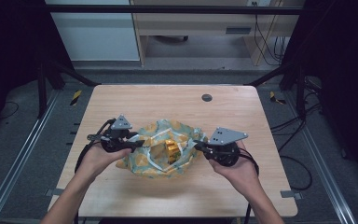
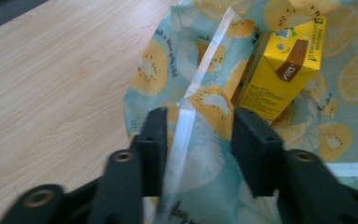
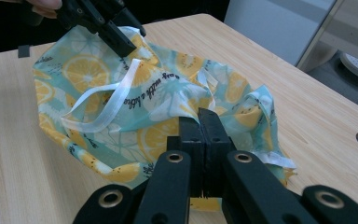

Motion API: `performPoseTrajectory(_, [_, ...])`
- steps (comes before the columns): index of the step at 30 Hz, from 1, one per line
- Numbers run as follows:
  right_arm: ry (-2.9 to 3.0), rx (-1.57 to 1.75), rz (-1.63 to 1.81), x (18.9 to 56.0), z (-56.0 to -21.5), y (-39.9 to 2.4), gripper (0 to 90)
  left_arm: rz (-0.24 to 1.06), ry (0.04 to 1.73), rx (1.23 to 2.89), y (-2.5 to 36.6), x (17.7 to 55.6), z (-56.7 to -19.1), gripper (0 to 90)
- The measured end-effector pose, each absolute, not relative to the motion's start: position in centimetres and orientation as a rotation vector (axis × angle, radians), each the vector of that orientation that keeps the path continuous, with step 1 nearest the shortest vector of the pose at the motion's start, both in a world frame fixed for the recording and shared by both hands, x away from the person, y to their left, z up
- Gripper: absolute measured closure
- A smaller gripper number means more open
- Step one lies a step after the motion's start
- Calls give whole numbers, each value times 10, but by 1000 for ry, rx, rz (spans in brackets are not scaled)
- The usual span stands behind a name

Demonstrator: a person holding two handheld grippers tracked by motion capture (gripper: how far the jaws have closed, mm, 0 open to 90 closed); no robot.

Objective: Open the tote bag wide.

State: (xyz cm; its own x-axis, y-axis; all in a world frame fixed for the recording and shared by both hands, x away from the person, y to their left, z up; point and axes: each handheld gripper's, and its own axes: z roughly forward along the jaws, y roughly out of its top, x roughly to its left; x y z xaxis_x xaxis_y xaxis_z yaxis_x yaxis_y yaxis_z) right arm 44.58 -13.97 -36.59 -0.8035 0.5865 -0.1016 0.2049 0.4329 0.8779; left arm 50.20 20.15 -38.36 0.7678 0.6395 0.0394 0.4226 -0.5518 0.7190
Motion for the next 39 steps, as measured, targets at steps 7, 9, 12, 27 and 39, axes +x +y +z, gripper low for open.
performPoseTrajectory(7, [2276, 688, 1322, 445, -364, -148, 898, 437, 773, 2161, 217, 490, -375, 880])
performPoseTrajectory(9, [2264, 690, 1317, 444, -364, -152, 898, 445, 776, 2069, 227, 482, -370, 880])
performPoseTrajectory(12, [2248, 709, 1318, 442, -364, -158, 898, 444, 759, 1972, 239, 467, -367, 877])
performPoseTrajectory(27, [2279, 763, 1266, 418, -389, -177, 898, 361, 638, 2017, 248, 419, -395, 877])
performPoseTrajectory(39, [2333, 803, 1214, 412, -418, -183, 899, 325, 621, 2105, 240, 414, -421, 880])
